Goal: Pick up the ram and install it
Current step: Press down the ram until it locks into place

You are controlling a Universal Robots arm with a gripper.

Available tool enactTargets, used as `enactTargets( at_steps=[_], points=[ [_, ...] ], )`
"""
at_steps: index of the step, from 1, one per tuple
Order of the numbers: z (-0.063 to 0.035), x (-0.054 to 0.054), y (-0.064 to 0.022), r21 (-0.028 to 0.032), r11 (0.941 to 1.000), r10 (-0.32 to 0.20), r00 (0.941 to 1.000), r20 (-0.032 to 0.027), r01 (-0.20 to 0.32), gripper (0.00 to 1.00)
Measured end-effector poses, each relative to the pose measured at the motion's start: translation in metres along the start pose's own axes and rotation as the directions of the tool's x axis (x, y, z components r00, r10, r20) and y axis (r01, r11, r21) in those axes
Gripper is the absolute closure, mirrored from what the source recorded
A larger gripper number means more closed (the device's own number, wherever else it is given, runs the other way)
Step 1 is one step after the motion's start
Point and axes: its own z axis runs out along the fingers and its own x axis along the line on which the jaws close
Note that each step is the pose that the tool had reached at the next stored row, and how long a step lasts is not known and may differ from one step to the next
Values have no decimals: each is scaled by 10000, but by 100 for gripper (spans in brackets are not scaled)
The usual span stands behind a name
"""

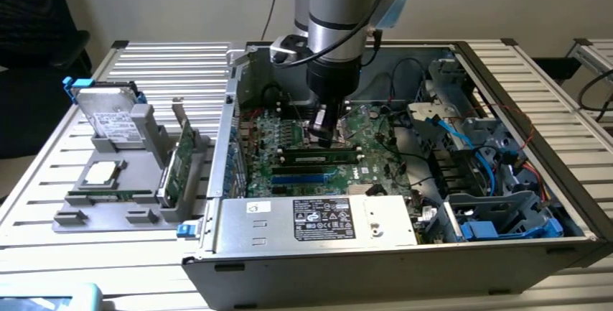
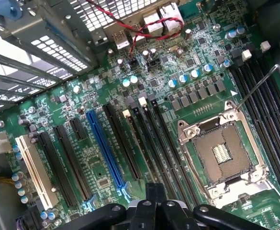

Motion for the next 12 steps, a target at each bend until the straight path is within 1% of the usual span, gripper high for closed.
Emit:
enactTargets(
  at_steps=[3, 6, 9, 12],
  points=[
    [0, 0, 0, -16, 9992, 392, 9992, -2, -392, 89],
    [0, 0, 0, -32, 9969, 780, 9970, -7, -780, 89],
    [1, 0, 0, -50, 9930, 1180, 9930, -12, -1180, 89],
    [0, 0, 0, -67, 9875, 1572, 9876, -18, -1572, 89]
  ],
)
